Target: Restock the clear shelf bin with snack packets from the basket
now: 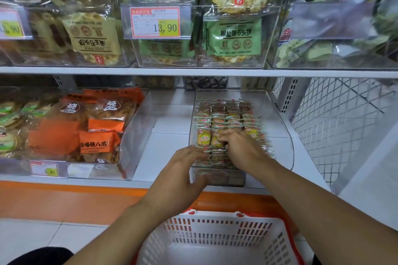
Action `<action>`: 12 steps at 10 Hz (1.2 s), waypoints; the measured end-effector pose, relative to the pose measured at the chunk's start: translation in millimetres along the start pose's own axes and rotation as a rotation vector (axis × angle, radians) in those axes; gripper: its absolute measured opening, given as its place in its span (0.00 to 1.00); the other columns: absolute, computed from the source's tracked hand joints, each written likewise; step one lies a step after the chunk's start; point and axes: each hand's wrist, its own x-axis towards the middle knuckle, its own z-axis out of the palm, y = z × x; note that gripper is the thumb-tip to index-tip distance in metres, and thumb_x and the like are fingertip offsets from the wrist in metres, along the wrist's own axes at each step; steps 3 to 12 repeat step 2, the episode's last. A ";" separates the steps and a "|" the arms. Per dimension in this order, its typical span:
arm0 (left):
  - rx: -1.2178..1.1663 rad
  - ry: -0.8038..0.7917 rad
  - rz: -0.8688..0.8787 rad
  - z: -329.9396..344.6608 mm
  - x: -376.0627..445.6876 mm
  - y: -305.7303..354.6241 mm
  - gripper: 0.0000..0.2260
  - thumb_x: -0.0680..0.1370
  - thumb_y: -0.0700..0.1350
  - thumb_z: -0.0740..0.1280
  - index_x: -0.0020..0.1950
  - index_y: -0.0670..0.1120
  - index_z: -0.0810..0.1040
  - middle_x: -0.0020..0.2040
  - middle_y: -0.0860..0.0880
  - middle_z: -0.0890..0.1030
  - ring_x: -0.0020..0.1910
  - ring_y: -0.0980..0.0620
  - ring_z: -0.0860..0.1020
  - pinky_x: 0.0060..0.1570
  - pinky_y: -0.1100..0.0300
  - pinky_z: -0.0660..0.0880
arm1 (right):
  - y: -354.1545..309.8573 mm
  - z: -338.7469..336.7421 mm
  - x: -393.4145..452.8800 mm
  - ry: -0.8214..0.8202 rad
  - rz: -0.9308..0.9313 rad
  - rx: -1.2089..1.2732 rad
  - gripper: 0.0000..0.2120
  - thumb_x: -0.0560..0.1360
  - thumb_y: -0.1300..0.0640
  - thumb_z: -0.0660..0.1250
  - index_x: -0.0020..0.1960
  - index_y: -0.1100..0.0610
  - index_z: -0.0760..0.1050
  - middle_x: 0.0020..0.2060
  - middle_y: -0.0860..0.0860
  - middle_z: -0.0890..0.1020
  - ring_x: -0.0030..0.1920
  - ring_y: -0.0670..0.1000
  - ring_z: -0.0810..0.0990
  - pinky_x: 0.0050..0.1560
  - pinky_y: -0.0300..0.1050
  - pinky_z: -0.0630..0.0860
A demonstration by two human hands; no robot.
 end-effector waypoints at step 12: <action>-0.045 0.026 0.006 -1.2 1.0 -3.0 0.22 0.77 0.53 0.74 0.69 0.60 0.74 0.70 0.64 0.72 0.69 0.73 0.63 0.63 0.83 0.54 | -13.8 -19.2 -8.4 0.088 0.023 0.008 0.25 0.76 0.69 0.64 0.70 0.52 0.76 0.75 0.47 0.70 0.69 0.50 0.75 0.70 0.46 0.72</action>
